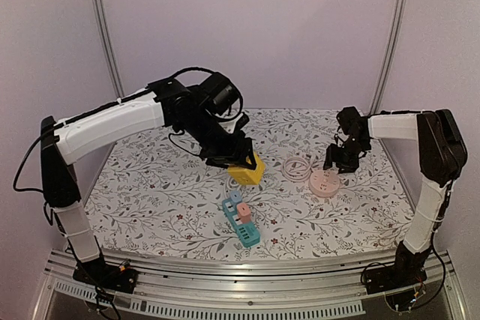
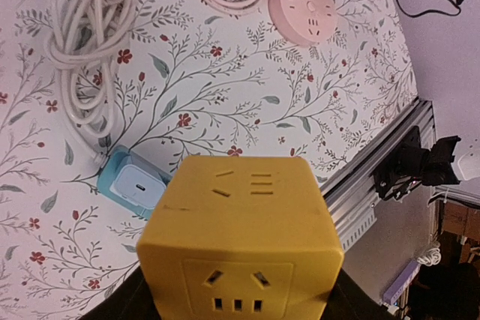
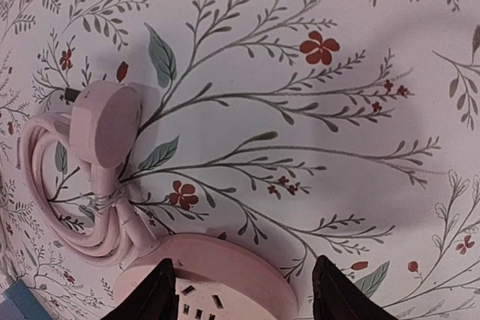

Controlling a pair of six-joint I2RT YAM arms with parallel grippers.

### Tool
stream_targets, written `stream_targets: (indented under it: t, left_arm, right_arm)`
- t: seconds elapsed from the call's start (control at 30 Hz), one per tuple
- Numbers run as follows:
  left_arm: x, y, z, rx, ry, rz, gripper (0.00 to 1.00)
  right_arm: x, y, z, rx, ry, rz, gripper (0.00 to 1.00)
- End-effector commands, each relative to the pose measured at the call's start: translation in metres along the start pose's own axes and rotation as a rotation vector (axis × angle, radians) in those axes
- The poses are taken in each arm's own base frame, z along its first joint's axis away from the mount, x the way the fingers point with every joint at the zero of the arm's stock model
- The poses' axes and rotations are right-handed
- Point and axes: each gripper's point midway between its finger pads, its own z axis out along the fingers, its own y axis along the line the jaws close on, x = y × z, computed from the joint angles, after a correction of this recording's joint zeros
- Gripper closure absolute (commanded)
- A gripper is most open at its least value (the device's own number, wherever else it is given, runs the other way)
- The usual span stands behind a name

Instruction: Insert the plug

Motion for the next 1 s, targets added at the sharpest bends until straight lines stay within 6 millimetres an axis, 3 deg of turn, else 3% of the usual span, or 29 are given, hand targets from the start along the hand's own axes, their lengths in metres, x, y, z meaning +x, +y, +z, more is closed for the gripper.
stream_targets:
  t: [0.0, 0.23, 0.6, 0.77, 0.97]
  left_arm:
    - [0.006, -0.007, -0.012, 0.004, -0.035, 0.010, 1.00]
    - [0.005, -0.012, -0.010, 0.009, -0.034, 0.028, 1.00]
    - [-0.003, -0.028, 0.008, 0.028, -0.017, 0.063, 1.00]
    - [-0.006, -0.037, 0.015, 0.041, -0.004, 0.102, 1.00]
    - [-0.010, -0.045, 0.020, 0.050, 0.001, 0.128, 1.00]
  right_arm:
    - [0.000, 0.009, 0.008, -0.054, 0.040, -0.003, 0.46]
    - [0.031, 0.025, 0.004, -0.183, 0.121, -0.019, 0.53]
    - [0.079, 0.056, -0.007, -0.319, 0.174, -0.135, 0.54]
    - [0.083, 0.067, 0.000, -0.334, 0.172, -0.179, 0.54]
    - [0.070, 0.072, 0.003, -0.325, 0.131, -0.233, 0.52]
